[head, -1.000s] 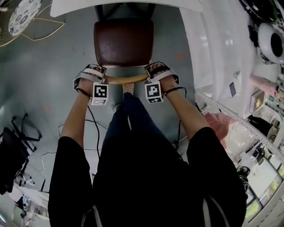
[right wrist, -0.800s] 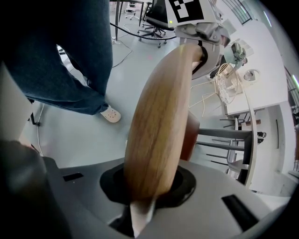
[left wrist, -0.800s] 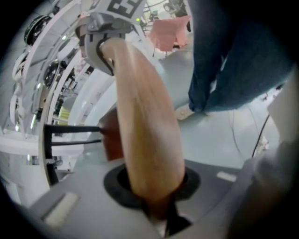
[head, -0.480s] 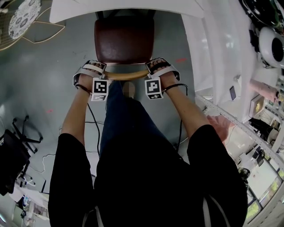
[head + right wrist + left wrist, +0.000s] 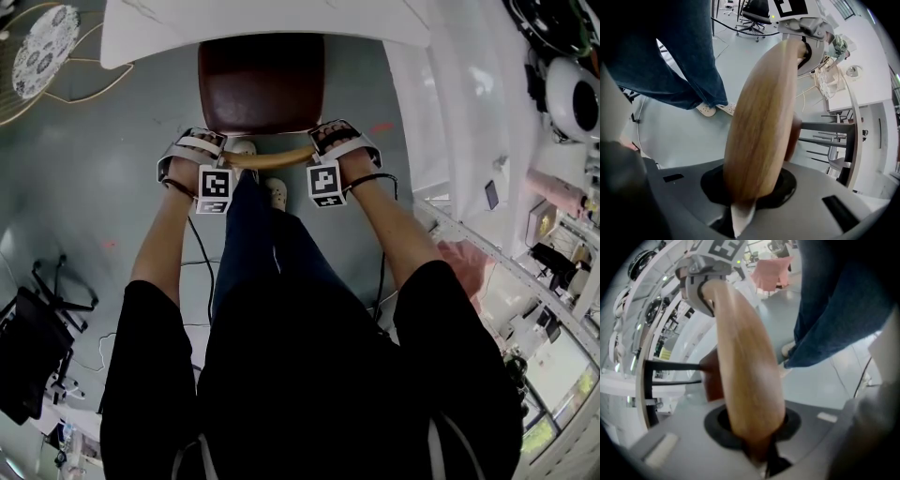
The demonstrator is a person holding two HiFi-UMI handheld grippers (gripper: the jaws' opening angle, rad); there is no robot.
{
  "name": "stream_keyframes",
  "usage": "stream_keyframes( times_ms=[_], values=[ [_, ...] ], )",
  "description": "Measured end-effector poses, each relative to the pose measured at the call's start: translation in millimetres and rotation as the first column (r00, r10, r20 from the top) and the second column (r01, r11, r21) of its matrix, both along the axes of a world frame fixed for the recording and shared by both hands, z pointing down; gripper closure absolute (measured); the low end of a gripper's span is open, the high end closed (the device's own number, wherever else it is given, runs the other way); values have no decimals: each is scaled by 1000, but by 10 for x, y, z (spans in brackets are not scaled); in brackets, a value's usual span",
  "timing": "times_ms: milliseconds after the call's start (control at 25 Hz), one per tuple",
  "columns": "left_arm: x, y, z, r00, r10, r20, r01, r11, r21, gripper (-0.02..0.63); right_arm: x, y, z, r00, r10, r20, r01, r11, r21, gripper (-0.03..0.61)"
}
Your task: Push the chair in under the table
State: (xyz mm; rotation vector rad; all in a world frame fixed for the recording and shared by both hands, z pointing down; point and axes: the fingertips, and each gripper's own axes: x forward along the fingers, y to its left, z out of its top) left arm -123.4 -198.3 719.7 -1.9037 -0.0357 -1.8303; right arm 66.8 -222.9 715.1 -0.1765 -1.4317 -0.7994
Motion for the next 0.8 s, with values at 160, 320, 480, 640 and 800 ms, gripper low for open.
stream_keyframes(
  times_ms=[160, 320, 480, 640, 800],
  values=[
    [-4, -78, -12, 1000, 6, -2, -6, 1000, -8, 523, -2, -80, 1, 1000, 10, -4, -10, 1000, 0, 500],
    [-21, -212, 4, 1000, 5, -3, -5, 1000, 2, 523, -13, -197, 11, 1000, 19, -16, -19, 1000, -5, 500],
    [-47, -305, 4, 1000, 22, 3, -22, 1000, -4, 522, -19, -288, 14, 999, 20, -30, -20, 1000, -15, 500],
    [-50, -307, 35, 999, 50, -2, -50, 999, -8, 525, -17, -299, 14, 999, 18, -33, -18, 1000, -21, 500],
    [-44, -288, 30, 999, 53, -13, -53, 999, -14, 526, -16, -286, 24, 999, 23, -40, -24, 999, -25, 500]
  ],
)
